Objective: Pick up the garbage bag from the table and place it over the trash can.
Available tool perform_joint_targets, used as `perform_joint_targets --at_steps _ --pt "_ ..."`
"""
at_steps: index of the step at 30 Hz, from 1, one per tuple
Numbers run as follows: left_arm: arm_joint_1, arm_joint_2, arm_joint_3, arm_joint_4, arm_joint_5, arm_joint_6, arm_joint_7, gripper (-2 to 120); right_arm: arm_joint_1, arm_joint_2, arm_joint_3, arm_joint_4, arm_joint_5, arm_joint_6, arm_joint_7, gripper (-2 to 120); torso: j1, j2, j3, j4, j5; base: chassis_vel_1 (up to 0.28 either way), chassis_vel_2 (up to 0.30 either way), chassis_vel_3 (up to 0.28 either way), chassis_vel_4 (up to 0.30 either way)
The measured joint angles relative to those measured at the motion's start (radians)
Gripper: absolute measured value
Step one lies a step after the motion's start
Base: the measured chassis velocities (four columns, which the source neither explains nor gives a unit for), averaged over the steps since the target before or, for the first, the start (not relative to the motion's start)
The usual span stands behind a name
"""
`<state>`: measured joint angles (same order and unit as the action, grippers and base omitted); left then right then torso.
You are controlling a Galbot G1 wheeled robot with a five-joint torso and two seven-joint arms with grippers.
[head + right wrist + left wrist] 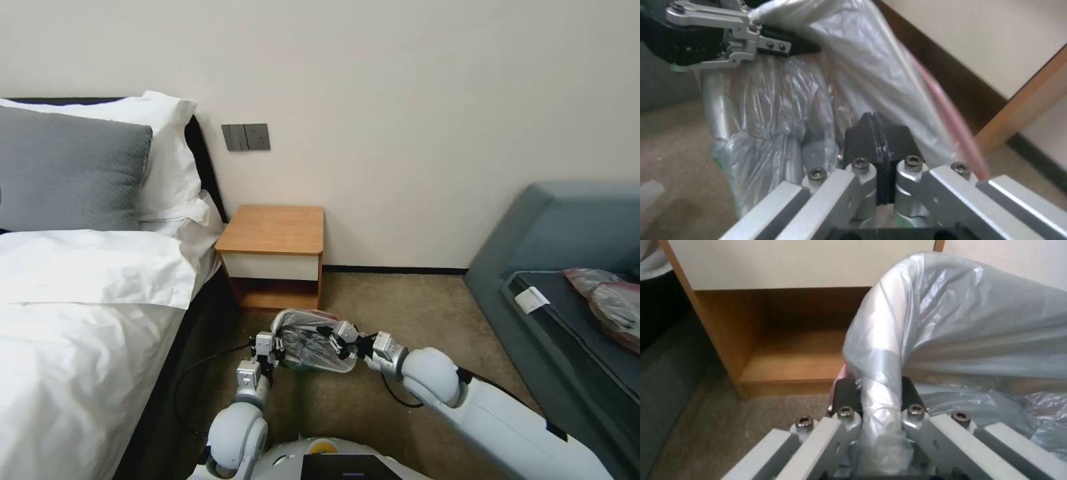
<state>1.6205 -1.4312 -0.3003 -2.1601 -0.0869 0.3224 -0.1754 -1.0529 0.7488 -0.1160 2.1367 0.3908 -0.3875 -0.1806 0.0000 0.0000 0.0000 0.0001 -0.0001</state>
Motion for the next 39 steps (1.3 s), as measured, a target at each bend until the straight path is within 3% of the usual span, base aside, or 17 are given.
perform_joint_targets --at_steps 4,10,39 --pt "-0.001 -0.013 0.003 0.004 -0.002 -0.020 -0.004 3 -0.015 0.021 -0.006 -0.017 0.087 -0.020 0.050 0 0.000 0.000 0.000 -0.0003 0.0002 0.000 0.000 0.000 0.000" --pt "-0.008 -0.009 0.011 -0.009 -0.022 -0.027 -0.003 3 -0.018 0.036 -0.009 -0.031 0.105 -0.031 0.063 0 0.000 0.000 0.000 -0.0002 0.0001 0.000 0.000 0.000 0.000" --pt "0.028 -0.007 0.074 -0.067 0.016 -0.026 0.021 3 0.224 0.120 -0.230 -0.240 0.031 -0.076 0.074 0 0.000 0.000 0.000 -0.0001 0.0000 0.000 0.000 0.000 0.000"
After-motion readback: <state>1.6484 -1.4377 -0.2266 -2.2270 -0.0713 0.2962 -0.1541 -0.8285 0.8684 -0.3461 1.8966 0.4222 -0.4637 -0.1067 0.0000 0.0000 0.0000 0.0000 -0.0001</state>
